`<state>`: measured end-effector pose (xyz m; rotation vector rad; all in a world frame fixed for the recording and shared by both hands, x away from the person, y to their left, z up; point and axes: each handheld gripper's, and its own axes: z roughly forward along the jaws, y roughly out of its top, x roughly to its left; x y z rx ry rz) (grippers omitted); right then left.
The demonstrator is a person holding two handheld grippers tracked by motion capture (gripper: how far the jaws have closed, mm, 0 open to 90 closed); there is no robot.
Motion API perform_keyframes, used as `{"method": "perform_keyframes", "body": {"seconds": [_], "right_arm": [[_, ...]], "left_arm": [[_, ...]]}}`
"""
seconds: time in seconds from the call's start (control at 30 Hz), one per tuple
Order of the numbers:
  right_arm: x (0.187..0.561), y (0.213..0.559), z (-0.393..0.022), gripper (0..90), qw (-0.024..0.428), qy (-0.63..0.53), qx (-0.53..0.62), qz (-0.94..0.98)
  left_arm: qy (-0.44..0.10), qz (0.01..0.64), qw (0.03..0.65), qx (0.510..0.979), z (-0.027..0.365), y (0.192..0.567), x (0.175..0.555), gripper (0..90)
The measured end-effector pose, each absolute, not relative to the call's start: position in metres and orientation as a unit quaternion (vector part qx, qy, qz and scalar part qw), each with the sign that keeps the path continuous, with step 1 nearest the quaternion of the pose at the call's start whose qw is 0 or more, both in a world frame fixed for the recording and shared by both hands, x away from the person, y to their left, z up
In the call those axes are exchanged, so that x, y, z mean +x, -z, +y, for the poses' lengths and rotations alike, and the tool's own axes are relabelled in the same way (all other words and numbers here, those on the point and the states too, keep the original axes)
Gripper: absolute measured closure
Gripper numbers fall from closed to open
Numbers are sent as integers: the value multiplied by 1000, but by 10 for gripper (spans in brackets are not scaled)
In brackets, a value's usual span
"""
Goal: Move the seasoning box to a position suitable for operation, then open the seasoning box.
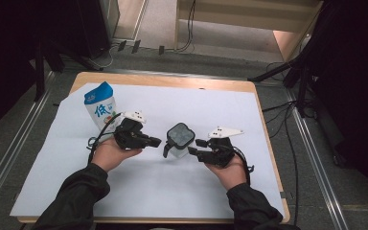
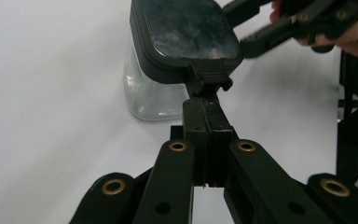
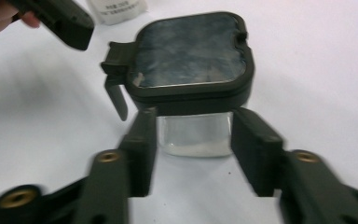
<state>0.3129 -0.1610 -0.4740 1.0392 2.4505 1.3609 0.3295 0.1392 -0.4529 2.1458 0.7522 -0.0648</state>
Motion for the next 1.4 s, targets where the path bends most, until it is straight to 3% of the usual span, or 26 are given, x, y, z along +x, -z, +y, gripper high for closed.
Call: {"method": "perform_keyframes", "body": {"seconds": [0.03, 0.07, 0.1, 0.27, 1.4], "right_arm": [[314, 474, -162, 648, 79, -454, 349, 816], [314, 474, -162, 648, 79, -454, 349, 816], [315, 473, -164, 767, 82, -455, 351, 814], [317, 473, -167, 897, 74, -463, 359, 807], [336, 476, -160, 900, 85, -467, 371, 798]], "left_arm": [[24, 299, 419, 857, 138, 454, 330, 900], [24, 299, 419, 857, 138, 454, 330, 900], [27, 299, 422, 855, 137, 456, 330, 900], [27, 301, 422, 855, 131, 461, 334, 900], [26, 298, 422, 855, 112, 471, 328, 900]]}}
